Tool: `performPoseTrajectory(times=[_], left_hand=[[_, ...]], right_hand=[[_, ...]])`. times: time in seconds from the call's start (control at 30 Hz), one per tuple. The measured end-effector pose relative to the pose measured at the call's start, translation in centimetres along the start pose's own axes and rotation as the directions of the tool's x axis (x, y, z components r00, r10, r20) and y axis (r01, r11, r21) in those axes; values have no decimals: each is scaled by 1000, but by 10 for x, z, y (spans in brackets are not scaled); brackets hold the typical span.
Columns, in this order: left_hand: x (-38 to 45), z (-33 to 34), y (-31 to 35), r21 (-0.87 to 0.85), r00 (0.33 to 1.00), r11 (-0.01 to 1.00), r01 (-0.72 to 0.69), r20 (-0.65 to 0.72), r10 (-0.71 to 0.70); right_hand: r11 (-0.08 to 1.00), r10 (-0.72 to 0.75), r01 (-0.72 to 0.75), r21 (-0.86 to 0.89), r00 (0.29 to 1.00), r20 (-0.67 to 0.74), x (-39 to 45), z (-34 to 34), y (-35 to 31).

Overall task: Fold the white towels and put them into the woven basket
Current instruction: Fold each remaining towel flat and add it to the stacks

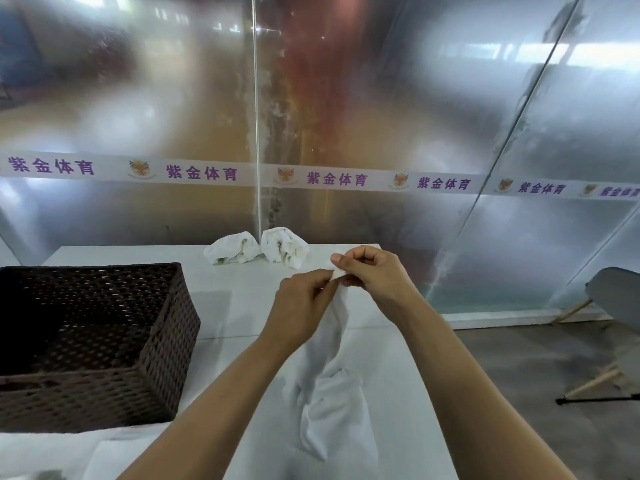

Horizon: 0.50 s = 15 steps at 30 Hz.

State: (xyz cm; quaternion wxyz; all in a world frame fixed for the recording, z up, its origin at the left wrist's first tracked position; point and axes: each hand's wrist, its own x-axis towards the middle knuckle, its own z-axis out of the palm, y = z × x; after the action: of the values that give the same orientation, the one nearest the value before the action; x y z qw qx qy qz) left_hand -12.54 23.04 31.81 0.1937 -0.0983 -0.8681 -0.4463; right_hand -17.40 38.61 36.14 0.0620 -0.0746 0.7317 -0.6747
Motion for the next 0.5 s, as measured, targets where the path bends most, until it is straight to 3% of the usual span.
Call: performPoseTrajectory(times=[0.07, 0.13, 0.23, 0.3, 0.4, 0.5], left_hand=[[1, -4, -9, -87, 999, 996, 22, 38, -18], [6, -7, -16, -142, 994, 984, 109, 23, -107], [21, -15, -25, -79, 971, 972, 223, -69, -228], [37, -23, -32, -88, 952, 961, 262, -142, -272], [68, -40, -42, -217, 906, 933, 286, -255, -337], [107, -51, -46, -316, 881, 899, 304, -267, -392]], right_hand=[[999, 19, -23, 46, 996, 93, -1, -17, 5], [999, 30, -27, -43, 996, 86, 3, -35, 14], [917, -9, -34, -397, 994, -105, 23, -62, 34], [855, -54, -83, -512, 968, -246, 41, -82, 43], [839, -120, -144, -525, 891, -437, 68, -116, 33], [873, -151, -152, -464, 820, -552, 102, -136, 11]])
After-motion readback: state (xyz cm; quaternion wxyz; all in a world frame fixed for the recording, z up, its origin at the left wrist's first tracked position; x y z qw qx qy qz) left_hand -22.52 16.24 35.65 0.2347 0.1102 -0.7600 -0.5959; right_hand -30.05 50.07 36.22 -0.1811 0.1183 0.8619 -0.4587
